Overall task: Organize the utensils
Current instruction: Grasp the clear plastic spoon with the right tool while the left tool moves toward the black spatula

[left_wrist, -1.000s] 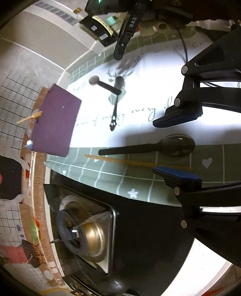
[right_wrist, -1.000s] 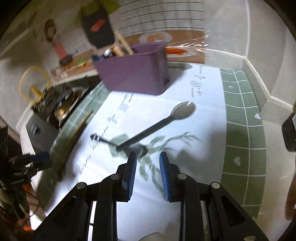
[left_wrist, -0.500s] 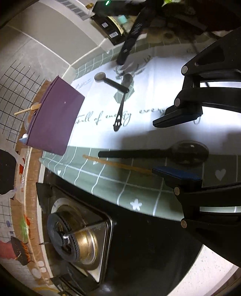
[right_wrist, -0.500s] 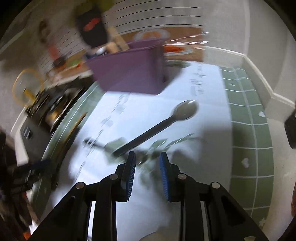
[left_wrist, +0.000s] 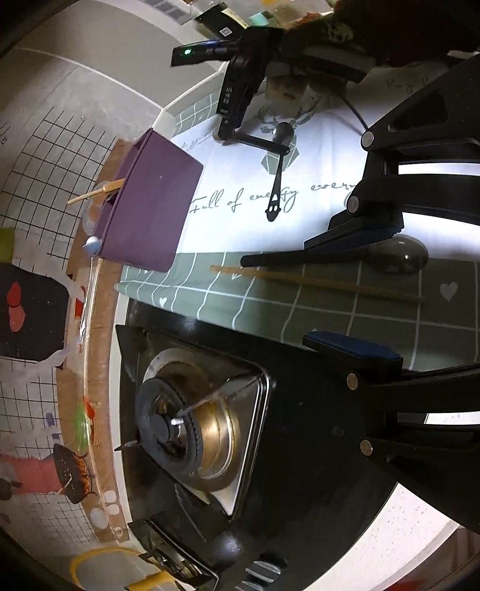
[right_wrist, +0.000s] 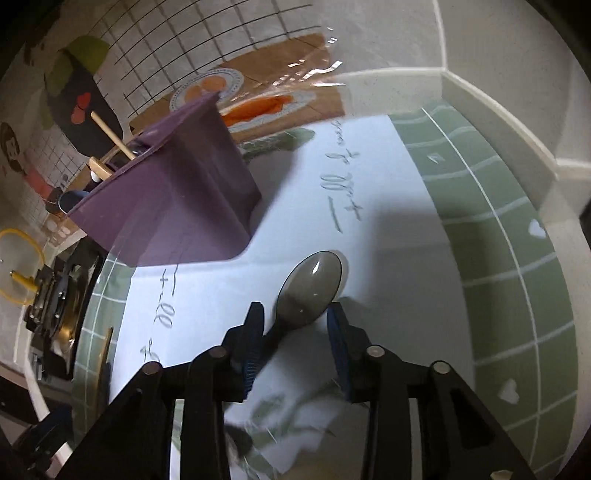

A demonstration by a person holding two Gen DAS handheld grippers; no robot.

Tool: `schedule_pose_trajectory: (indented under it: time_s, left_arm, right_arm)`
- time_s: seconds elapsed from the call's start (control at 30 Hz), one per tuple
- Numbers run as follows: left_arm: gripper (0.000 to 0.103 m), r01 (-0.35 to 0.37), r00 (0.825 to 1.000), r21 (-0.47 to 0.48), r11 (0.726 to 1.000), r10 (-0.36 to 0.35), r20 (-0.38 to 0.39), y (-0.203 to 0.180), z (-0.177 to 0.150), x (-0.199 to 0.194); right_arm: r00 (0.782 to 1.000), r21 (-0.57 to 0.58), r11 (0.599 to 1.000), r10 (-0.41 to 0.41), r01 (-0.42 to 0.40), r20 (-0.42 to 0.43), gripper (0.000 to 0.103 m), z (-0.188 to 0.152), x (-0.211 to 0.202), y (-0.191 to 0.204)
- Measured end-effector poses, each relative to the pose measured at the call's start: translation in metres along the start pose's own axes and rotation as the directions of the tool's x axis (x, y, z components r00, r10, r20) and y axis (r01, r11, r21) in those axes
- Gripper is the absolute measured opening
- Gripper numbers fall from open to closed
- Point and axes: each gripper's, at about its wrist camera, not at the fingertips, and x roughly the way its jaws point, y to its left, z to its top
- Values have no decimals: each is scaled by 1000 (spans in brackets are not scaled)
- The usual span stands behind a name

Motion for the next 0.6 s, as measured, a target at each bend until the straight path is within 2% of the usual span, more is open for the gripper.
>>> schedule_pose_trajectory:
  time_s: [0.27,0.43,0.5,0.53,0.6]
  left_arm:
    - [44,-24,1000,9,1000,23,12,3,5,-5]
    - [44,-24,1000,15,1000,24,-2,1,5,-3]
    - [44,-21,1000,20,1000,21,-4,-1,4,-2]
    - [44,-20,1000,22,1000,20,-5,-4,4,-2]
    - [44,-12,1000,27,1000,12,-7,-8,2,-2]
  right_arm:
    - [994,-93,990,-101,105,43,38,9,19,35]
    - [984,-244,953,-175,179,37,40,11,29,57]
    - [986,-267,949,-164,167,32,38,10,28,58]
    - [988,-272,950,-154,156,26,32,10,27,57]
    - [990,-292,946,-142,141,19,32,5,21,54]
